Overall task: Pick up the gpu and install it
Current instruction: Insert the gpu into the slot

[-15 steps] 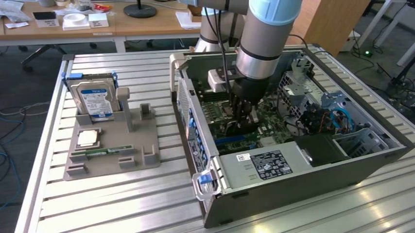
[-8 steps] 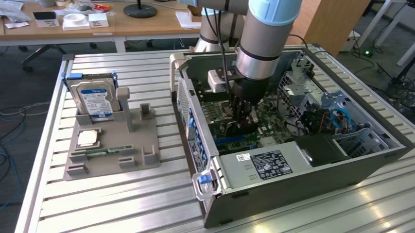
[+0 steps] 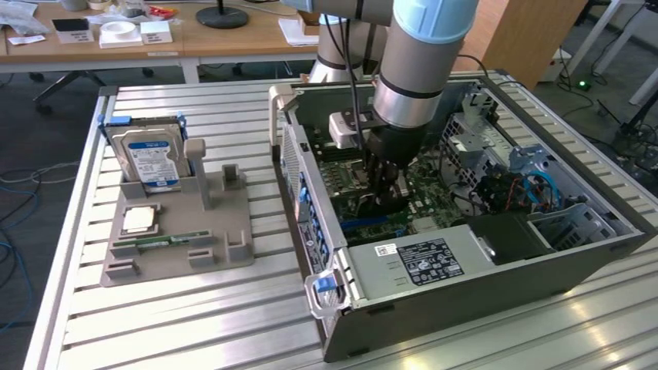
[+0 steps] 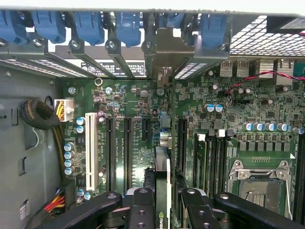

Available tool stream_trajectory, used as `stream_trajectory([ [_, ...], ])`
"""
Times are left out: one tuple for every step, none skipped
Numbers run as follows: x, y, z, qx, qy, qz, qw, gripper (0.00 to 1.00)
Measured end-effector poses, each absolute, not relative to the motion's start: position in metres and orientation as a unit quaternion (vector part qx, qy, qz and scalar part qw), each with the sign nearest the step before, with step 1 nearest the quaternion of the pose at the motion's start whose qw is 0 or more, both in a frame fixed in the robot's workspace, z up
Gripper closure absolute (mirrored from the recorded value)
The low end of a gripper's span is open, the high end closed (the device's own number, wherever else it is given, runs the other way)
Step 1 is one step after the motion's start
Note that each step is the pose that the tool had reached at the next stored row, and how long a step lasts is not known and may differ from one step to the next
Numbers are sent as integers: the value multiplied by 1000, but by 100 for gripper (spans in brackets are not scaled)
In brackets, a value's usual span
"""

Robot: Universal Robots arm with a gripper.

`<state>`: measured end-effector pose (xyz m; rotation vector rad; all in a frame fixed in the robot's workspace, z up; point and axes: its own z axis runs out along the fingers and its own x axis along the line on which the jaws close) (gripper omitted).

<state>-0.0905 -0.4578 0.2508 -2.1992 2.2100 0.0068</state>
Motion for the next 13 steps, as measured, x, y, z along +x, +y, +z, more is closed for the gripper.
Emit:
stream_trajectory([
  [-90,-458,251,-705,709,2,12,74],
  [-91,-458,251,-705,709,2,12,74],
  [-91,-458,251,-705,709,2,12,74],
  [-90,-458,251,-705,709,2,12,74],
  [-91,-458,251,-705,709,2,12,74],
  [-91,-458,250,-705,709,2,12,74],
  [-91,-458,250,-705,709,2,12,74],
  [-91,-458,250,-705,709,2,12,74],
  [-91,-458,250,-705,709,2,12,74],
  [-91,-458,249,-705,709,2,12,74],
  [-91,-458,249,-705,709,2,12,74],
  [-91,-458,249,-705,709,2,12,74],
  [-91,-458,249,-705,709,2,12,74],
])
